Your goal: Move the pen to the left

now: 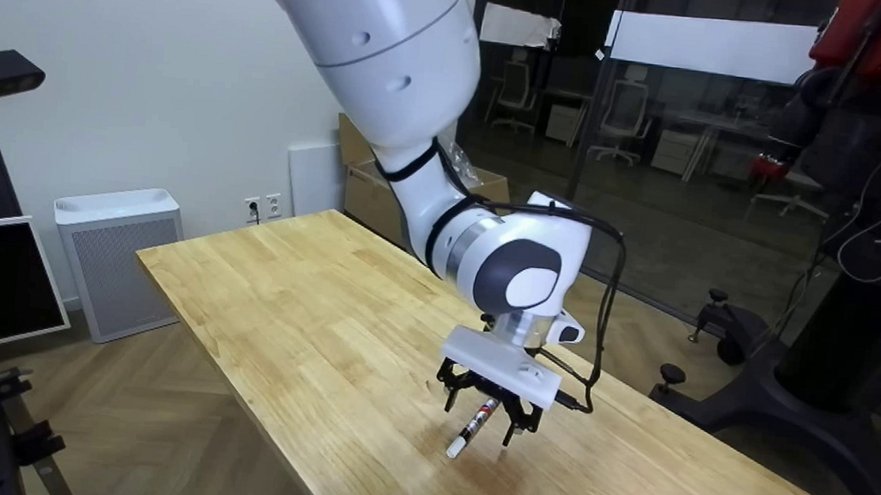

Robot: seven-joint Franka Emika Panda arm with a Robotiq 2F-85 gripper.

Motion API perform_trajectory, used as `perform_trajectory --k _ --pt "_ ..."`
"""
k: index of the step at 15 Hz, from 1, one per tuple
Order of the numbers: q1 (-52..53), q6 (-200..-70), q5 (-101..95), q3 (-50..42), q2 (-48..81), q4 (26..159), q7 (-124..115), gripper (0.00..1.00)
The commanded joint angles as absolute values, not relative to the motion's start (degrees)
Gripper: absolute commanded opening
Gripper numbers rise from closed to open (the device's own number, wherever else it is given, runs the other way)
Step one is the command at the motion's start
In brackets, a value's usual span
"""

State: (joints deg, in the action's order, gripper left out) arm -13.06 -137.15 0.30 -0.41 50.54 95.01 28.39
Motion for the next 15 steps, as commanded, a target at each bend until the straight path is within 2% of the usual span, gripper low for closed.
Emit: perform_trajectory --k 1,2,3,6,13,14,15 --pt "-12.4 -135.8 -1.9 0.0 54.1 88.4 26.8 1.0" --pt "-12.3 -136.0 -2.0 0.2 54.7 87.5 26.9 0.75" --pt "-12.2 -135.8 -2.1 0.2 55.2 86.7 26.9 0.74" --pt "-11.9 -136.1 -2.8 0.3 56.4 84.7 26.7 0.51" --pt "-11.2 -136.3 -3.6 0.2 57.6 82.2 26.2 0.05" --pt "-11.0 -136.7 -3.8 0.1 57.7 82.1 25.9 0.01" --pt "-10.6 -136.8 -4.0 -0.1 57.5 82.2 25.6 0.02"
